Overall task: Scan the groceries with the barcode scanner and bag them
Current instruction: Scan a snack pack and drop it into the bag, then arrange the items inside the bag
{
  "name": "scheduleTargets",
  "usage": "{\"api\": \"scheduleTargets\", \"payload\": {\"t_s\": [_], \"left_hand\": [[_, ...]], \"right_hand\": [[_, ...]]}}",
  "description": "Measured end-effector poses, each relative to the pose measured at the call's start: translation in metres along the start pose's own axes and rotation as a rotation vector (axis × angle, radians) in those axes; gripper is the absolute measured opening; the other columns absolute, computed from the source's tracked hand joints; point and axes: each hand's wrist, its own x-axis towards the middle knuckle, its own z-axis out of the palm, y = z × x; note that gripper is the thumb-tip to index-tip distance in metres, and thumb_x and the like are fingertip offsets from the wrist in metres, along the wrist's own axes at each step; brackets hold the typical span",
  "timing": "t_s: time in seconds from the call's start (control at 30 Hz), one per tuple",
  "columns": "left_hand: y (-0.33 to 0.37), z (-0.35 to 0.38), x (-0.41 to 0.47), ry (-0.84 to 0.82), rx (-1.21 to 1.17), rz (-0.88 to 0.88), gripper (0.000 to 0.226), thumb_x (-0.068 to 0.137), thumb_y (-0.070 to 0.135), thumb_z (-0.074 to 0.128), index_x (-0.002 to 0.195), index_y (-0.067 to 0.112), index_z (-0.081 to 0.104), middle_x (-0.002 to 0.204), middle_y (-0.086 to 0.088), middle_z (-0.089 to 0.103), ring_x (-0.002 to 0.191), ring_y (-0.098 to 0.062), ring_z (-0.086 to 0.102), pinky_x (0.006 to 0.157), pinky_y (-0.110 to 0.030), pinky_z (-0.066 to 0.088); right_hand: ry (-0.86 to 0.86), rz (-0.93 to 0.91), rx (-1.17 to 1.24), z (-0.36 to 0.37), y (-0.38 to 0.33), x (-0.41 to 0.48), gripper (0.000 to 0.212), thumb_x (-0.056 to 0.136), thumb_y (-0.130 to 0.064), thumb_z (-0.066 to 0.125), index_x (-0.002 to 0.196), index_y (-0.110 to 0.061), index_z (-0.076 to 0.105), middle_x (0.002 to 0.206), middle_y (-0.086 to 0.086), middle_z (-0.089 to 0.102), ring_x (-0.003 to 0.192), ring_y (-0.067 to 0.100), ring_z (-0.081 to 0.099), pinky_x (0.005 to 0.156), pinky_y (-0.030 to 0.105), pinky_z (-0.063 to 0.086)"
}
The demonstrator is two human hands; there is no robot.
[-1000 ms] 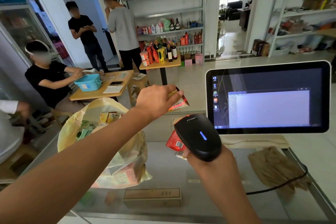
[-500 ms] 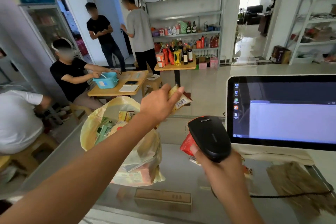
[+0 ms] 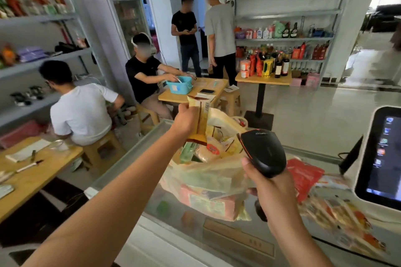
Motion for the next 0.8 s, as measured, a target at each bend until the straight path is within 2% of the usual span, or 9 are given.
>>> {"api": "scheduleTargets", "payload": {"t_s": [0.13,0.2,0.3,0.43,0.5,0.57,0.67,0.73,0.8], "left_hand": [[-0.006,0.015,0.016,-0.199,-0.088,-0.079,0.052,0.102,0.039,0.047,0.146,0.016,0.034,0.115,-0.011,0.059,0.108,-0.030,0.061,0.096,-0.045,0.052],[-0.017,0.028,0.020,-0.215,0.107,0.005,0.052,0.101,0.038,0.046,0.148,0.017,0.034,0.121,-0.012,0.059,0.112,-0.031,0.059,0.096,-0.044,0.049],[-0.043,0.047,0.023,-0.254,0.593,0.166,0.052,0.104,0.046,0.032,0.147,0.018,0.029,0.144,-0.016,0.047,0.131,-0.039,0.044,0.111,-0.051,0.033],[-0.054,0.052,0.028,-0.406,0.787,0.253,0.054,0.103,0.055,0.020,0.143,0.022,0.033,0.156,-0.013,0.031,0.143,-0.040,0.027,0.117,-0.057,0.014],[-0.048,0.040,0.030,-0.356,0.794,0.362,0.050,0.104,0.052,0.023,0.141,0.024,0.042,0.153,-0.009,0.038,0.141,-0.034,0.033,0.117,-0.054,0.017],[-0.044,0.025,0.037,-0.235,0.778,0.460,0.042,0.104,0.047,0.032,0.131,0.026,0.054,0.145,-0.003,0.049,0.134,-0.028,0.042,0.115,-0.052,0.023],[-0.044,0.006,0.046,-0.134,0.712,0.529,0.027,0.099,0.043,0.048,0.120,0.031,0.059,0.138,0.000,0.054,0.128,-0.025,0.048,0.112,-0.049,0.032],[-0.046,-0.005,0.048,-0.018,0.793,0.525,0.043,0.093,0.043,0.060,0.132,0.031,0.049,0.145,-0.003,0.045,0.134,-0.027,0.040,0.112,-0.047,0.030],[-0.052,-0.022,0.056,0.053,0.916,0.349,0.076,0.086,0.051,0.066,0.148,0.027,0.028,0.153,-0.010,0.030,0.141,-0.032,0.031,0.113,-0.048,0.029]], "right_hand": [[0.008,0.010,-0.064,0.009,0.003,0.014,0.029,0.075,-0.038,0.078,0.102,-0.037,0.066,0.088,-0.008,0.073,0.089,0.015,0.070,0.074,0.048,0.060],[0.009,0.027,-0.084,0.013,0.004,0.019,0.023,0.076,-0.036,0.078,0.094,-0.042,0.065,0.085,-0.008,0.072,0.086,0.018,0.070,0.073,0.050,0.060],[0.023,0.045,-0.148,0.020,0.008,0.026,0.023,0.075,-0.039,0.080,0.087,-0.051,0.065,0.084,-0.015,0.071,0.086,0.013,0.068,0.078,0.051,0.058],[0.038,0.069,-0.190,0.027,0.010,0.030,0.044,0.067,-0.045,0.082,0.107,-0.043,0.062,0.103,-0.010,0.068,0.100,0.013,0.065,0.083,0.047,0.058],[0.069,0.035,-0.222,0.030,0.009,0.032,0.045,0.069,-0.039,0.083,0.108,-0.038,0.061,0.105,-0.007,0.066,0.098,0.010,0.063,0.077,0.037,0.057],[0.100,0.012,-0.275,0.032,0.006,0.037,0.044,0.071,-0.036,0.083,0.109,-0.035,0.060,0.109,-0.005,0.063,0.097,0.007,0.059,0.070,0.023,0.045],[0.127,0.040,-0.323,0.035,0.001,0.046,0.041,0.072,-0.032,0.084,0.104,-0.035,0.059,0.107,-0.006,0.061,0.096,0.009,0.057,0.066,0.021,0.036],[0.092,0.078,-0.354,0.037,-0.003,0.050,0.034,0.073,-0.029,0.083,0.092,-0.040,0.057,0.096,-0.013,0.062,0.087,0.001,0.055,0.062,0.020,0.036],[0.034,0.146,-0.378,0.039,-0.002,0.052,0.030,0.075,-0.028,0.082,0.090,-0.039,0.058,0.093,-0.014,0.063,0.084,0.000,0.054,0.063,0.022,0.039]]}}
